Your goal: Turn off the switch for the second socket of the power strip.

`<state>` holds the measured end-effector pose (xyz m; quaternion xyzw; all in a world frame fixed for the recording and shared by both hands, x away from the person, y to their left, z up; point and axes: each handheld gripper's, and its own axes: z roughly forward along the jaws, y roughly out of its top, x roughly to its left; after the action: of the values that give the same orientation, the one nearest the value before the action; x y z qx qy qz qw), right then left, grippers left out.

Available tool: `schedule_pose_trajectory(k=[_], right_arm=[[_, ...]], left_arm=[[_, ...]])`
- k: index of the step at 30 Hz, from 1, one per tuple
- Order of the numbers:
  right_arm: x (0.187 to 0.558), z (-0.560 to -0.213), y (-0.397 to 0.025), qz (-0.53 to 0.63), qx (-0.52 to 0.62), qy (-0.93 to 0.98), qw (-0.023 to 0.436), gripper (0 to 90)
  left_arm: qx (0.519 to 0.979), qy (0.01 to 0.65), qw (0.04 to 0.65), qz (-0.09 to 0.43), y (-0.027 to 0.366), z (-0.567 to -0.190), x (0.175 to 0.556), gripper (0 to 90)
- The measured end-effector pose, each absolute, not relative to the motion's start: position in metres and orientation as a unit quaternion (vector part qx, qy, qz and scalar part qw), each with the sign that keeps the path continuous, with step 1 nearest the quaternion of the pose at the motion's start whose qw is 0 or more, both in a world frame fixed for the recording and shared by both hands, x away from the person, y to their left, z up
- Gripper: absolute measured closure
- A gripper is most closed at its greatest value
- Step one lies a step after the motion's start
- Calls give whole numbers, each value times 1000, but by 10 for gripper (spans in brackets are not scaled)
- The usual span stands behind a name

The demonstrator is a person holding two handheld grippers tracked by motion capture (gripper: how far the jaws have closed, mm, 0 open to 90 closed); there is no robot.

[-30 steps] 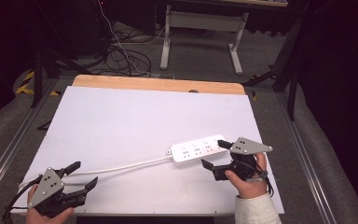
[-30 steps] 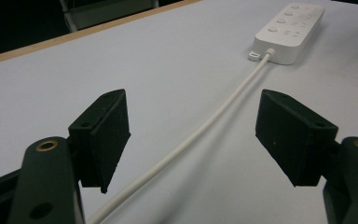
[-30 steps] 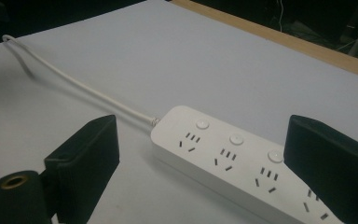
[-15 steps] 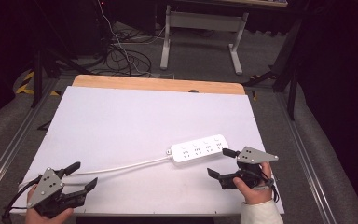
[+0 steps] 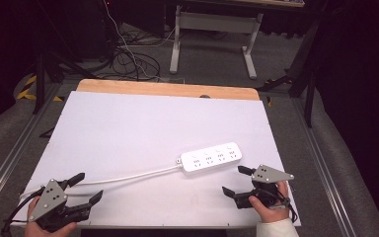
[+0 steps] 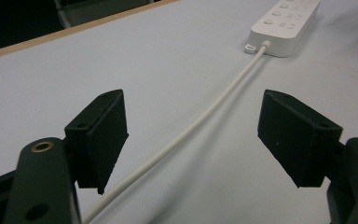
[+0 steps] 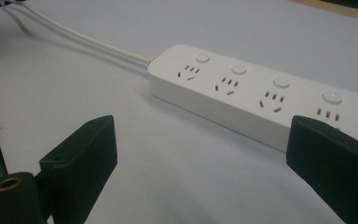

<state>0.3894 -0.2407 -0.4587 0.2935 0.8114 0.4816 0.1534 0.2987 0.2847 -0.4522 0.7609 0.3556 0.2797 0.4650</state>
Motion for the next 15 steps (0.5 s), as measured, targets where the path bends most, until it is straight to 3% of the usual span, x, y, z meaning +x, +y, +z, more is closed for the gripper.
schedule_pose_trajectory(k=[15], right_arm=[[386,-481,-233,461,290,827,138,117]], left_arm=[[765,356,460,276,283,-456,299,214]])
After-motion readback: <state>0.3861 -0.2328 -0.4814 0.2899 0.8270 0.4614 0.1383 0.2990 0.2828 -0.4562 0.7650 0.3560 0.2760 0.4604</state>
